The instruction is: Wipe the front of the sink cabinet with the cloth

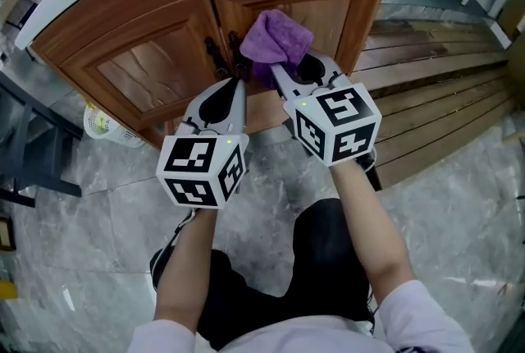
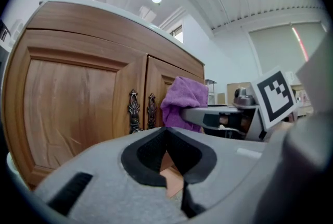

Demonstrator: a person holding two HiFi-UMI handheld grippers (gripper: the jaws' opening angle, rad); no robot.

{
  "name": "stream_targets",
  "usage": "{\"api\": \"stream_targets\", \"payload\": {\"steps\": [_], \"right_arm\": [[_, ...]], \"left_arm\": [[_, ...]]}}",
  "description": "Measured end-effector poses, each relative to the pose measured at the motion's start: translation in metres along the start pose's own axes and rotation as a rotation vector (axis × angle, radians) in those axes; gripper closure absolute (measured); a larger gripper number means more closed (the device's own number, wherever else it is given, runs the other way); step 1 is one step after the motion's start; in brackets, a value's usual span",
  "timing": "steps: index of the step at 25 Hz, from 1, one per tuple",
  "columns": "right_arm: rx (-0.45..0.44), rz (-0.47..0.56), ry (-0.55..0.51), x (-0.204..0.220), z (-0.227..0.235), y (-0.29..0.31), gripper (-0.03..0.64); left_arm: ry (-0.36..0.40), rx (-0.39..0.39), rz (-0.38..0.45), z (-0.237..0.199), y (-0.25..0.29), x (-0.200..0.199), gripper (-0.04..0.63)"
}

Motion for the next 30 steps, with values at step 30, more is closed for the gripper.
{"api": "stream_targets", "payload": {"steps": [30], "right_arm": [[0.316, -0.106, -0.074, 0.031, 0.113, -0.064, 0.540]], "left_arm": [[0.010, 0.183, -0.036, 0.067, 0.058, 0.018, 0.592]]}}
Point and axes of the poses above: the fingertips, and each gripper's own axes: y forward along the fingers, z to its right, x out of its underside, the point moved 7 cm from there along -y, backward along the fingers, and after that the axes turned 1 degree about x, right-handed, at the moved point
